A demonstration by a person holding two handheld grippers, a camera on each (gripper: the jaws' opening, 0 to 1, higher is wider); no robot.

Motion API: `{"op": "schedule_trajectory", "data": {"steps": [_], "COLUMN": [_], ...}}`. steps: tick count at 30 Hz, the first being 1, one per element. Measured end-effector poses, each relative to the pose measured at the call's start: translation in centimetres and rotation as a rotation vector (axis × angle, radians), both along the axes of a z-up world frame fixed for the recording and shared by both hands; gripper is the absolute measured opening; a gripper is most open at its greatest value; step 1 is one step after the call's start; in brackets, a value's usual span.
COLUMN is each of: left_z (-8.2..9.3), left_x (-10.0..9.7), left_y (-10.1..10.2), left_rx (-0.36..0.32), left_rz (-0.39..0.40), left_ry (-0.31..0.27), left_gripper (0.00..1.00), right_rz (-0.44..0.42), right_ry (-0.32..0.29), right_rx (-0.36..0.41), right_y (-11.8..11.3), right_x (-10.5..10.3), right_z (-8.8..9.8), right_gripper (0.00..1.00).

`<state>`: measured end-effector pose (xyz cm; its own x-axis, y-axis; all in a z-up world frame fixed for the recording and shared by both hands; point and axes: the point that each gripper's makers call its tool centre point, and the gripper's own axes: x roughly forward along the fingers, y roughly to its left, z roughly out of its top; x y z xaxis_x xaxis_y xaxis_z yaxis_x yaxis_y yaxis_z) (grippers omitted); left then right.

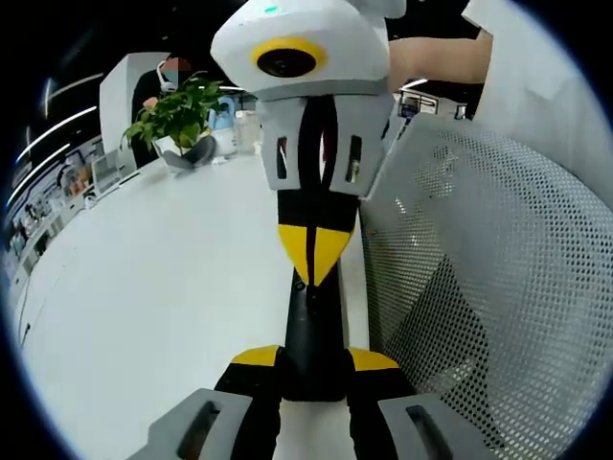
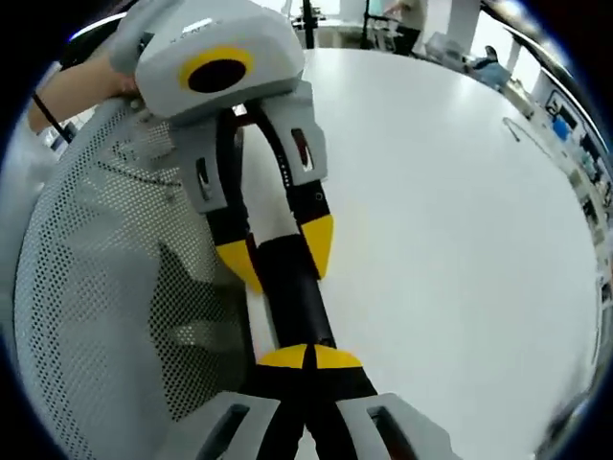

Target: Press the specified remote control buttons in sequence, fully releasing each button before pressing the next.

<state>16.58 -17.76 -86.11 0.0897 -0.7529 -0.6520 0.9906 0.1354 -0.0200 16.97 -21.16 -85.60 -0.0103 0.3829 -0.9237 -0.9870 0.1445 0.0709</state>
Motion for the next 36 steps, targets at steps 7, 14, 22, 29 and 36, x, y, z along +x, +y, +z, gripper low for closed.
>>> {"op": "schedule_trajectory", "data": {"steps": [7,14,22,29,36], "left_z": [0.0,0.0,0.1,0.0,0.0], "left_x": [0.0,0.2,0.1,0.1,0.0], "left_y": [0.0,0.2,0.3,0.2,0.2], "left_rx": [0.018,0.049,0.061,0.057,0.053], "left_rz": [-0.004,0.016,-0.02,-0.015,-0.01], "left_ry": [-0.005,0.004,-0.028,-0.016,-0.011], "left_gripper": [0.25,0.27,0.24,0.24,0.24], "right_rz": [-0.048,-0.064,-0.061,-0.04,0.007], "right_ry": [-0.039,-0.037,-0.001,0.056,0.073], "right_rx": [0.077,0.078,0.103,0.088,0.048], "right_y": [0.0,0.1,-0.1,0.2,0.4], "right_x": [0.0,0.1,0.4,1.2,1.0], "right_z": [0.1,0.1,0.5,0.5,0.0], "right_gripper": [0.0,0.0,0.0,0.0,0.0]}}
